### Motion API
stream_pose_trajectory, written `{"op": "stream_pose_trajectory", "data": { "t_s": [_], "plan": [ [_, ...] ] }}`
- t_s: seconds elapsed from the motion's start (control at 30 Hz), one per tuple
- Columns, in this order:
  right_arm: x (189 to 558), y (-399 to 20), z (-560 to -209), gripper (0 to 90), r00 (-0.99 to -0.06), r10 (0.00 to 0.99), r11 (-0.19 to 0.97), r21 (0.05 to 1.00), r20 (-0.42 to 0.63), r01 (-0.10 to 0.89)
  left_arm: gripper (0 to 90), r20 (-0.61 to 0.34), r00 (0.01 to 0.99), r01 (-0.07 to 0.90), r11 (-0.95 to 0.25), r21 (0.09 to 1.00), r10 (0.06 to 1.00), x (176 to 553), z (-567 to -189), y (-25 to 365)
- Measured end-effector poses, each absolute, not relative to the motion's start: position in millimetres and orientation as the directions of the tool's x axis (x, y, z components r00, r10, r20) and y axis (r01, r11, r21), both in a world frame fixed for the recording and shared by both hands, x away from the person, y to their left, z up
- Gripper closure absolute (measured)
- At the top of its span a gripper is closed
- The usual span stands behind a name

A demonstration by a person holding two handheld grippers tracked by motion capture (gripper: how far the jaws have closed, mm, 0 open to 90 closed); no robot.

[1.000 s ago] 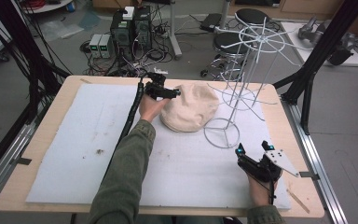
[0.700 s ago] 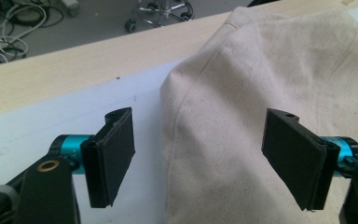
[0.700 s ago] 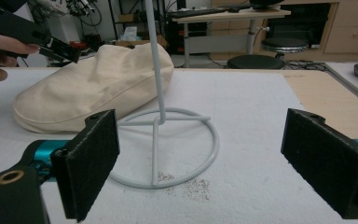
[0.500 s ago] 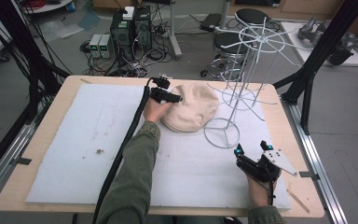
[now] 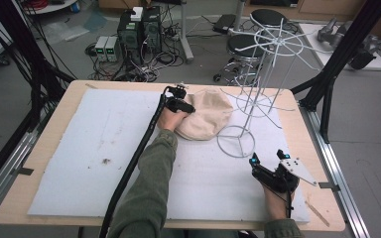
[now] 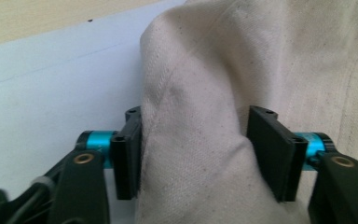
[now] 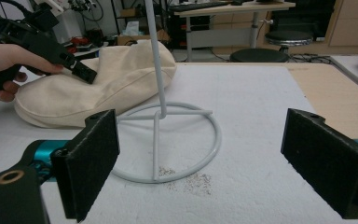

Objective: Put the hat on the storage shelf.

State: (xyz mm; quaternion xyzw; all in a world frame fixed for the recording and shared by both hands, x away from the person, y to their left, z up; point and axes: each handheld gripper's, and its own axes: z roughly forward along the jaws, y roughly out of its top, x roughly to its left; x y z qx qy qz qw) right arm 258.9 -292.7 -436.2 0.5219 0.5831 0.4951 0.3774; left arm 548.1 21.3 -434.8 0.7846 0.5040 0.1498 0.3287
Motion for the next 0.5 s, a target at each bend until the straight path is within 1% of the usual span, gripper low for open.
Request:
{"op": "stream_pose_trajectory", "data": {
  "t_s": [0.03, 0.13, 0.27, 0.4, 0.47, 0.5],
  "plan": [
    [258.8, -292.8, -436.1, 10.5, -0.170, 0.982, -0.036, 0.971, 0.078, 0.235, 44.5, -0.081, 0.446, 0.691, -0.285, 0.664, 0.891, 546.8, -434.1, 18.7],
    [257.8, -293.1, -435.7, 10.5, -0.172, 0.982, -0.038, 0.972, 0.079, 0.232, 53.0, -0.080, 0.443, 0.692, -0.285, 0.663, 0.893, 546.3, -432.4, 18.6],
    [258.0, -294.0, -435.7, 10.5, -0.172, 0.982, -0.037, 0.972, 0.079, 0.234, 59.1, -0.084, 0.456, 0.688, -0.292, 0.664, 0.886, 546.7, -431.3, 21.5],
    [259.1, -293.7, -436.3, 10.5, -0.171, 0.983, -0.029, 0.971, 0.071, 0.236, 66.1, -0.060, 0.468, 0.669, -0.310, 0.675, 0.882, 545.2, -428.3, 22.6],
    [259.1, -293.9, -436.3, 10.5, -0.168, 0.983, -0.028, 0.971, 0.069, 0.237, 68.9, -0.061, 0.467, 0.666, -0.305, 0.681, 0.882, 544.6, -427.4, 23.6],
    [259.1, -293.9, -436.3, 10.5, -0.168, 0.983, -0.028, 0.971, 0.069, 0.237, 68.9, -0.064, 0.465, 0.664, -0.300, 0.685, 0.883, 544.2, -426.4, 24.8]
  ]
}}
